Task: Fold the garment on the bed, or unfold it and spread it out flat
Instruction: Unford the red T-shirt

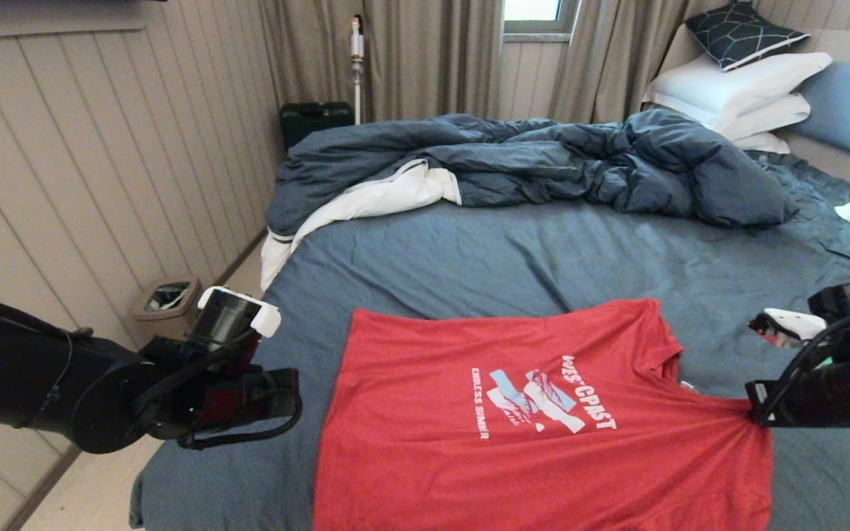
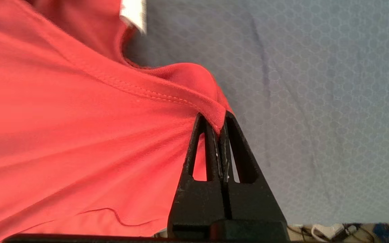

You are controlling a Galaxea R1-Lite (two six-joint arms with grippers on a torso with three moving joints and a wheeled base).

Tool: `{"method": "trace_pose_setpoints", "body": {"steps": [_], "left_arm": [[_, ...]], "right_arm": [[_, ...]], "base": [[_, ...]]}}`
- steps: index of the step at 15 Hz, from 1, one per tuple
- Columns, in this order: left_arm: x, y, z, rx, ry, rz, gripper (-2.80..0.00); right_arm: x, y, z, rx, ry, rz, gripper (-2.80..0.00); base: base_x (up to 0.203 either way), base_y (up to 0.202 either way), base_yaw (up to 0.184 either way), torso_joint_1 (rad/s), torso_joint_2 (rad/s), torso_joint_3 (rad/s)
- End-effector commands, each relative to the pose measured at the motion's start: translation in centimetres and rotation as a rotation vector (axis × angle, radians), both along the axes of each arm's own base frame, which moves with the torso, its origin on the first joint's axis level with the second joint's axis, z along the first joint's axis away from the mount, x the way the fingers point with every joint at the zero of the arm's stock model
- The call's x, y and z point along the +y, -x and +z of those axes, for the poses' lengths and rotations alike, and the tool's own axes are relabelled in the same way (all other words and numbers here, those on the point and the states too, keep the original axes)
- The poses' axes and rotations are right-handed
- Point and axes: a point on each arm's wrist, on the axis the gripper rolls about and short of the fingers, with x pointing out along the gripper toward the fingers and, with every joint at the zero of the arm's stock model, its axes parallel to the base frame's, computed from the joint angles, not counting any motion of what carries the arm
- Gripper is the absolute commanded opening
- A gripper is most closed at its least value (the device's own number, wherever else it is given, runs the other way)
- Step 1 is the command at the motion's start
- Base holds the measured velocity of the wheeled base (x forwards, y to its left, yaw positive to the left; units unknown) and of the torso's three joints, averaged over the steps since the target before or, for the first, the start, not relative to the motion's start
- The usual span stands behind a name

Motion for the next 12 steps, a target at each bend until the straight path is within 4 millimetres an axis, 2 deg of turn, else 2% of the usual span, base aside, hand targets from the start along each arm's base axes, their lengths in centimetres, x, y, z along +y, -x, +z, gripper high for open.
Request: {"method": "trace_pose_setpoints", "body": {"steps": [1, 4, 8, 9, 10, 12], "left_arm": [[0.00, 0.00, 0.08, -0.003, 0.003, 0.003, -2.80], [0.00, 0.00, 0.08, -0.003, 0.003, 0.003, -2.80], [0.01, 0.03, 0.14, -0.005, 0.004, 0.003, -2.80], [0.01, 0.03, 0.17, -0.006, 0.005, 0.003, -2.80], [0.02, 0.05, 0.15, -0.005, 0.004, 0.003, -2.80], [0.02, 0.05, 0.21, -0.007, 0.005, 0.003, -2.80]], "right_arm": [[-0.09, -0.21, -0.75, 0.024, -0.009, 0.001, -2.80], [-0.05, -0.23, -1.56, 0.049, -0.019, 0.001, -2.80], [-0.08, 0.05, -0.85, 0.030, -0.012, 0.001, -2.80], [-0.02, 0.10, -1.01, 0.035, -0.015, 0.001, -2.23], [0.08, 0.37, -1.37, 0.048, -0.018, 0.001, 0.00], [0.31, 0.57, -1.68, 0.057, -0.033, 0.009, 0.00]], "base": [[0.000, 0.000, 0.000, 0.000, 0.00, 0.000], [0.000, 0.000, 0.000, 0.000, 0.00, 0.000], [0.000, 0.000, 0.000, 0.000, 0.00, 0.000], [0.000, 0.000, 0.000, 0.000, 0.00, 0.000], [0.000, 0.000, 0.000, 0.000, 0.00, 0.000], [0.000, 0.000, 0.000, 0.000, 0.00, 0.000]]}}
